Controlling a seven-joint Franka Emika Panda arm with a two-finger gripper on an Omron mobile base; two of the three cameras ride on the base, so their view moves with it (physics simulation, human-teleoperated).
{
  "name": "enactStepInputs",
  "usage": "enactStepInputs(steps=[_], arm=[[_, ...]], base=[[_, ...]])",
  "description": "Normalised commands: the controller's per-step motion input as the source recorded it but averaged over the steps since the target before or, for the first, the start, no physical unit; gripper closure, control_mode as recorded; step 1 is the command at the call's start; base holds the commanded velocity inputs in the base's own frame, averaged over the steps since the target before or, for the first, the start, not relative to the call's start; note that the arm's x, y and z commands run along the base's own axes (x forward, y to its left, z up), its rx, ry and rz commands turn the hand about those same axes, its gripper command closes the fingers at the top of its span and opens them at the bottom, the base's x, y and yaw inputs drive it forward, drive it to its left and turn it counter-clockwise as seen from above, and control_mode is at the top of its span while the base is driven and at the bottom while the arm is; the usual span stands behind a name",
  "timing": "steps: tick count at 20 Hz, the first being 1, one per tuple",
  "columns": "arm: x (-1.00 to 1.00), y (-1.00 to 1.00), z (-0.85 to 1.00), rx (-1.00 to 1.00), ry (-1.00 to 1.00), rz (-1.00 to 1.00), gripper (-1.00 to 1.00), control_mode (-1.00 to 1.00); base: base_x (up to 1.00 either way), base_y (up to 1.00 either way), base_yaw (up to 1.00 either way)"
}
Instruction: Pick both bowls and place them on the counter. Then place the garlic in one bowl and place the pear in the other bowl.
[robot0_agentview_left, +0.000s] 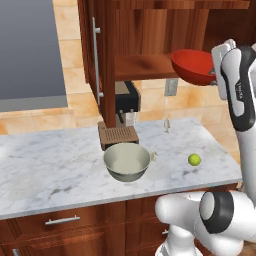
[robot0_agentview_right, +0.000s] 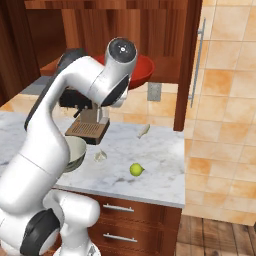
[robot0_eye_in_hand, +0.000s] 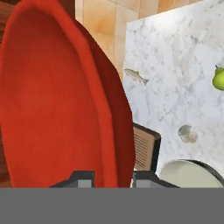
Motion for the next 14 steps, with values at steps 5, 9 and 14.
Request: enactStepInputs(steps=[5,9,14], arm=[[-0.71,0.20,-0.08,0.02,0.01,0.00,1.00,-1.00],[-0.64,0.17,-0.12,0.03,0.10,0.04,1.00,-1.00],[-0.58,0.16,-0.18,0.04,0.17,0.07,1.00,-1.00]], base=[[0.00,0.00,0.00],[0.00,0.00,0.00],[0.00,0.00,0.00]])
